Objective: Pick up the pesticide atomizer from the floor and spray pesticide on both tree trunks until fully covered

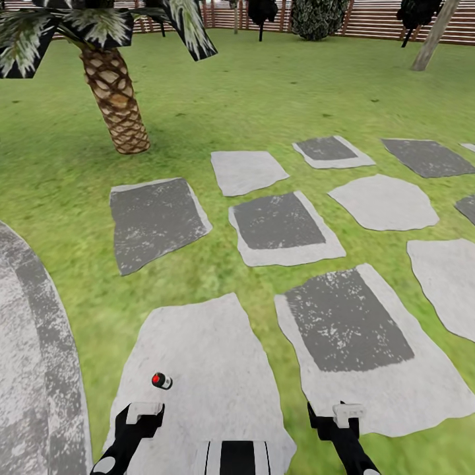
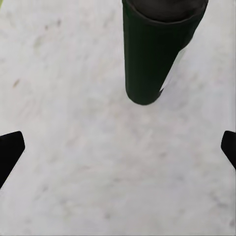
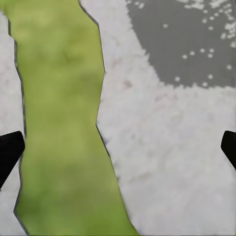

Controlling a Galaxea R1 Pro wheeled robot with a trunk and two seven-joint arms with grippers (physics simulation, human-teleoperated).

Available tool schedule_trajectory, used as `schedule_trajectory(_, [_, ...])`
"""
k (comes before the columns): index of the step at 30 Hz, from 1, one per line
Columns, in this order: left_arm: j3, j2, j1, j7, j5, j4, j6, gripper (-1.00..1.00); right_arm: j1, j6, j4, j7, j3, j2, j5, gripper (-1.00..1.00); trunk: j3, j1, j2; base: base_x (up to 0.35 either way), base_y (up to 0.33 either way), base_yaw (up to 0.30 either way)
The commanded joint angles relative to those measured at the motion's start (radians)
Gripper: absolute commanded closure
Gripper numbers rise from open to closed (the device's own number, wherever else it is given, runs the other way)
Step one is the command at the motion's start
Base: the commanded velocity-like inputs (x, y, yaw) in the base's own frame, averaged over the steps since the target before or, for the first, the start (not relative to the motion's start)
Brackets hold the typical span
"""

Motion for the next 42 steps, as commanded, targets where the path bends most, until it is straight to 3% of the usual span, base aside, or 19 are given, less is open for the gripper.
schedule_trajectory(1, [0.0,0.0,0.0,0.0,0.0,0.0,0.0,-1.0,0.0,0.0,0.0,0.0,0.0,0.0,0.0,-1.0,0.0,0.0,0.0,0.087,0.0,0.0])
schedule_trajectory(42, [-0.009,-0.003,-0.002,0.001,-0.003,-0.001,-0.004,-1.0,0.0,-0.001,0.0,0.0,0.0,0.0,0.001,-1.0,0.002,0.0,0.0,0.033,0.0,-0.024])
